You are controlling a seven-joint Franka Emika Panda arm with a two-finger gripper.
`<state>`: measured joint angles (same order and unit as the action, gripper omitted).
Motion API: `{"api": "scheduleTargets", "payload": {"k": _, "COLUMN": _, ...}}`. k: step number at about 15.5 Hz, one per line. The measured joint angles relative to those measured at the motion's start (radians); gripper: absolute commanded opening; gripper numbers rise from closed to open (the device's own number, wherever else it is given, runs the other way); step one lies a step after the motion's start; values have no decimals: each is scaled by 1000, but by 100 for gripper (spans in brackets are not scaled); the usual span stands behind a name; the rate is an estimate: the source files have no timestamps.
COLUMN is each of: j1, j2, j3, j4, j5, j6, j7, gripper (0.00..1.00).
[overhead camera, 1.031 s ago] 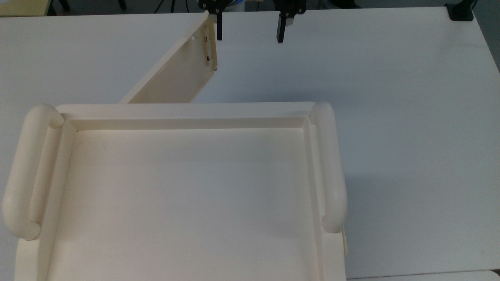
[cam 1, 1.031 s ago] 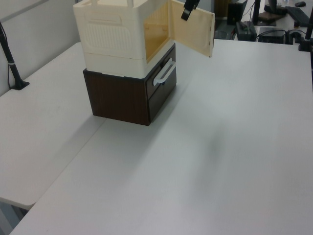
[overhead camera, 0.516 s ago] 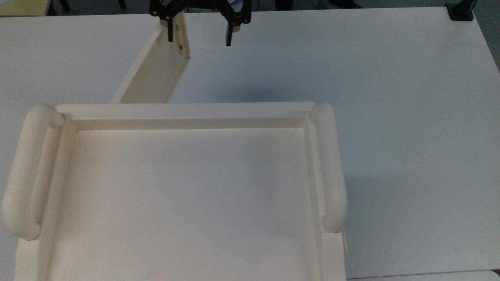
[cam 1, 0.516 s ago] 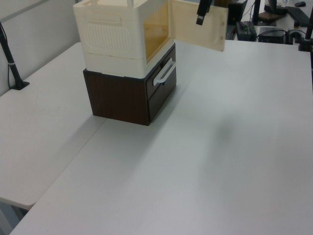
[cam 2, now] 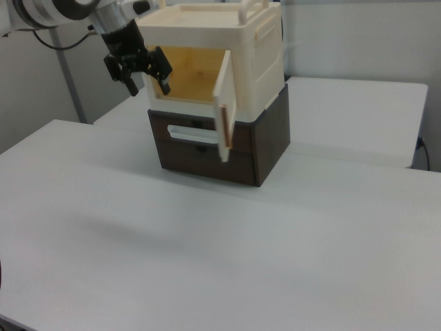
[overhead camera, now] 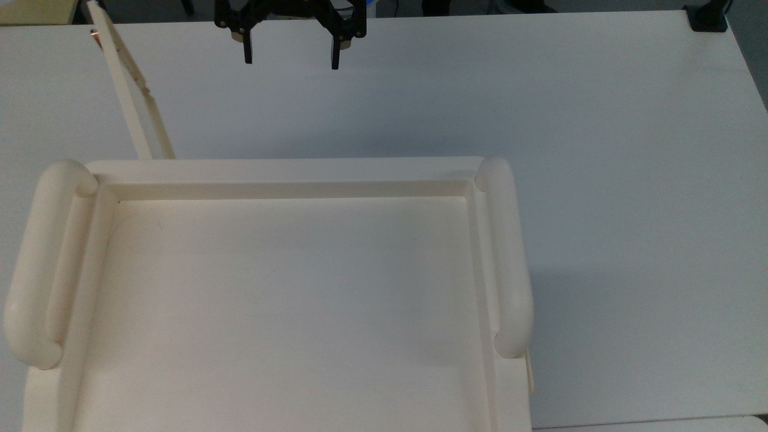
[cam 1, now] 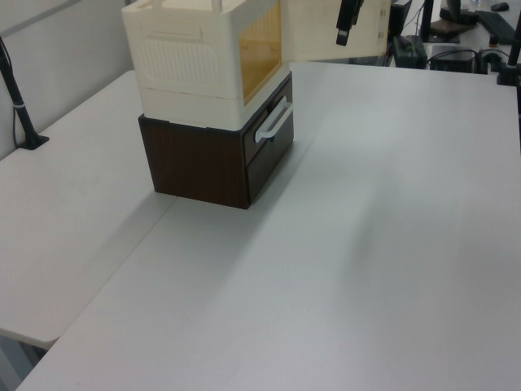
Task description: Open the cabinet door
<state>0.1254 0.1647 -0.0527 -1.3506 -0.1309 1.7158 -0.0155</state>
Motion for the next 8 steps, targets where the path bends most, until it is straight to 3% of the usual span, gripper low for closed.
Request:
{"api": "scheduleTargets", "payload": {"k": 4, "j1": 1, "j2": -1, "j3": 0, "j4": -48, "j5": 60, "j6": 0, "j7": 3, "gripper": 100}}
{"api": "scheduleTargets", "payload": {"k": 8, "j1": 0, "j2": -11, "j3": 0, "j4": -95, "j5": 75, "j6": -1, "j7": 4, "gripper": 100}}
